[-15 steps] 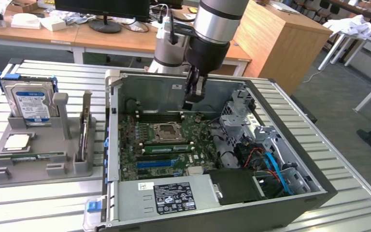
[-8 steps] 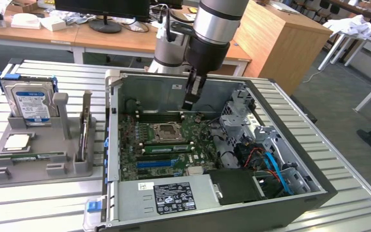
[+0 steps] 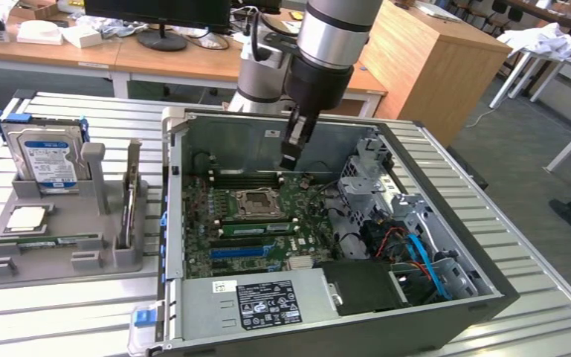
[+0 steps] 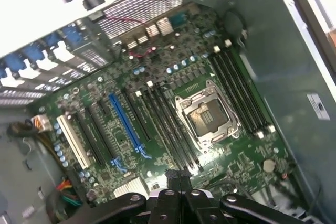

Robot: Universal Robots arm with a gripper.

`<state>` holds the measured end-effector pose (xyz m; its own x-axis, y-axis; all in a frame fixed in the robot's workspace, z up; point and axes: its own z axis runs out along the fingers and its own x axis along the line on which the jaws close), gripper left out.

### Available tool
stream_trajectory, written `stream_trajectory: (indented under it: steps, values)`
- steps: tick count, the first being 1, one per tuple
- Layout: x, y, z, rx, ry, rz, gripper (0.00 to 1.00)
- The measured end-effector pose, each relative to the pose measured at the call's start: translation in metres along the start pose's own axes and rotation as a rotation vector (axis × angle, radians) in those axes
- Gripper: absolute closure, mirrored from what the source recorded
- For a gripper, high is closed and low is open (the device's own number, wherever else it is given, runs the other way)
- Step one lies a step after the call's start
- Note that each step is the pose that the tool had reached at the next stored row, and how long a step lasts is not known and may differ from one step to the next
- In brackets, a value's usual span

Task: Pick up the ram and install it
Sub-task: 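Press down the ram until it locks into place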

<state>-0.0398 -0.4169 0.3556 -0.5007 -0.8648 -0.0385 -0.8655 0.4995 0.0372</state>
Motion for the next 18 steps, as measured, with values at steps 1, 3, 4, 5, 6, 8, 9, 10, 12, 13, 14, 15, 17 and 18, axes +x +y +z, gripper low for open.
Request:
stream_trajectory:
  steps: [1,3,4,5,6,8,9,10,12,13,14,15,17,18]
  values:
    - [0.0000,0.0000,0.0001,0.0007,-0.0007,0.018,0.90]
    - [0.0000,0.0000,0.0003,0.0021,-0.0020,0.054,0.90]
    - [0.0000,0.0000,0.0004,0.0027,-0.0026,0.071,0.90]
    - [0.0000,0.0000,0.0005,0.0034,-0.0033,0.089,0.90]
    - [0.0000,0.0000,0.0006,0.0041,-0.0040,0.107,0.90]
    - [0.0000,0.0000,0.0008,0.0055,-0.0053,0.143,0.90]
    - [0.0000,0.0000,0.0009,0.0062,-0.0059,0.161,0.90]
    - [0.0001,-0.0001,0.0010,0.0069,-0.0066,0.178,0.90]
    - [0.0000,-0.0001,0.0012,0.0082,-0.0080,0.214,0.90]
    - [0.0001,-0.0001,0.0013,0.0089,-0.0086,0.231,0.90]
    - [0.0001,-0.0001,0.0014,0.0096,-0.0093,0.249,0.90]
    - [0.0001,-0.0001,0.0015,0.0104,-0.0100,0.269,0.90]
    - [0.0001,-0.0001,0.0017,0.0117,-0.0113,0.304,0.90]
    - [0.0001,-0.0001,0.0018,0.0124,-0.0120,0.322,0.90]
